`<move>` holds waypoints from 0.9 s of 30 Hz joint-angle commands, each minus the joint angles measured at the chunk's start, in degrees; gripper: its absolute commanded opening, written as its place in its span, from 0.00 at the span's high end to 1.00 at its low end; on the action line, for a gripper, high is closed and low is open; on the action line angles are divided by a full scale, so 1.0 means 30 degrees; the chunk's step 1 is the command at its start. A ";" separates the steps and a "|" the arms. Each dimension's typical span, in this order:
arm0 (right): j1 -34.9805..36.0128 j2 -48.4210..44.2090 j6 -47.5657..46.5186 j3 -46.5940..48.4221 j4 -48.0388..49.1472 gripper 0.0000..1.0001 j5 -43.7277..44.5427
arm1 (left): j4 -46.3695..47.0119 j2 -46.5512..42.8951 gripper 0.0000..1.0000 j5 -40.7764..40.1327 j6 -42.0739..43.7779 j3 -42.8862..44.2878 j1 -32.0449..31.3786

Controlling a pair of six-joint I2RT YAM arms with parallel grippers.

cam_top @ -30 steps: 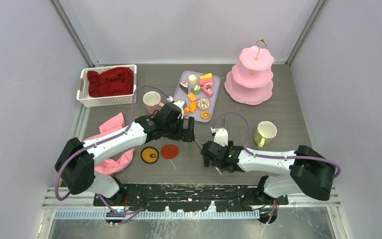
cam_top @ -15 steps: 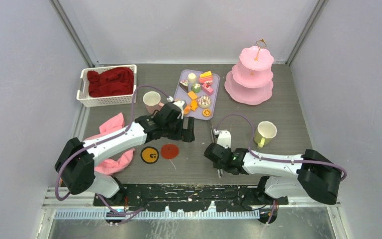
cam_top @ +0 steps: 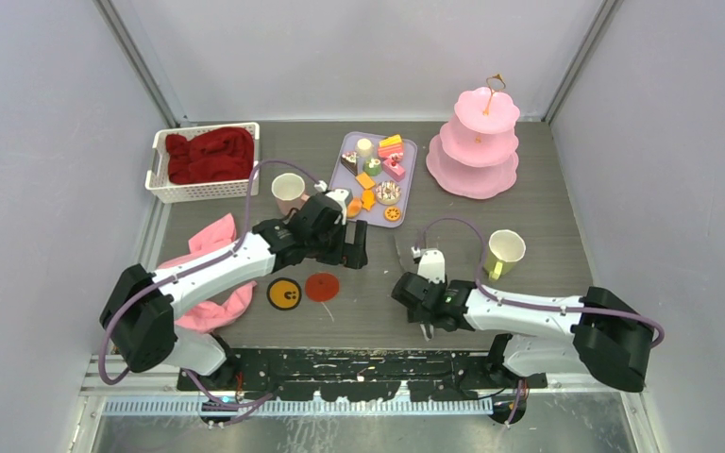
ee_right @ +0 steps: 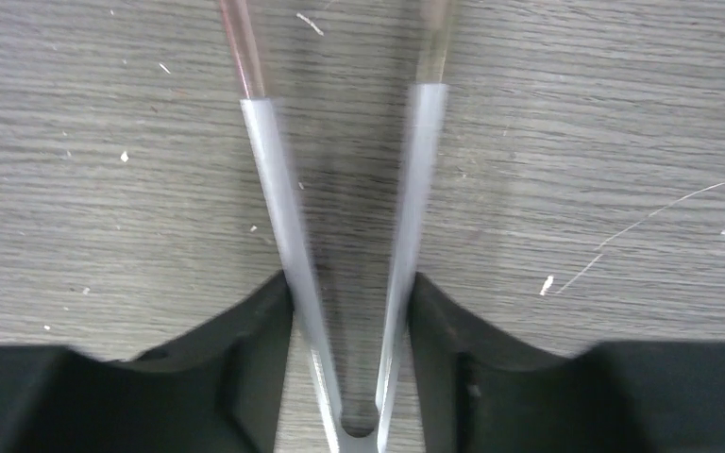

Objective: Serve the afternoon tea

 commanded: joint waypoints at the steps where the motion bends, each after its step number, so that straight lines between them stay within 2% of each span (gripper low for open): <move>1: 0.0047 -0.0898 -0.0384 0.1048 -0.0872 0.38 0.1049 | -0.0093 -0.0936 0.01 -0.0548 0.0444 0.0359 0.0200; 4: 0.0047 -0.1492 -0.0667 0.1507 -0.1165 0.21 0.1494 | -0.0342 -0.1148 0.01 -0.0626 0.0704 0.0622 0.0396; 10: 0.0013 -0.2345 -0.0422 0.2614 -0.1922 0.01 0.2396 | -0.0574 -0.1879 0.01 -0.0692 0.1050 0.0802 0.0633; 18: 0.0006 -0.3381 0.1896 0.2922 -0.3364 0.00 0.4776 | -0.0259 -0.2320 0.01 -0.1087 0.1353 0.0463 0.0700; 23: 0.0026 -0.3699 0.1368 0.2182 -0.2047 0.00 0.4515 | -0.0049 -0.2453 0.01 -0.0848 0.1655 0.0406 0.0692; 27: 0.0002 -0.2532 -0.0099 0.1870 -0.0891 0.00 0.3716 | 0.0192 -0.2453 0.01 -0.0835 0.1689 0.0240 0.0686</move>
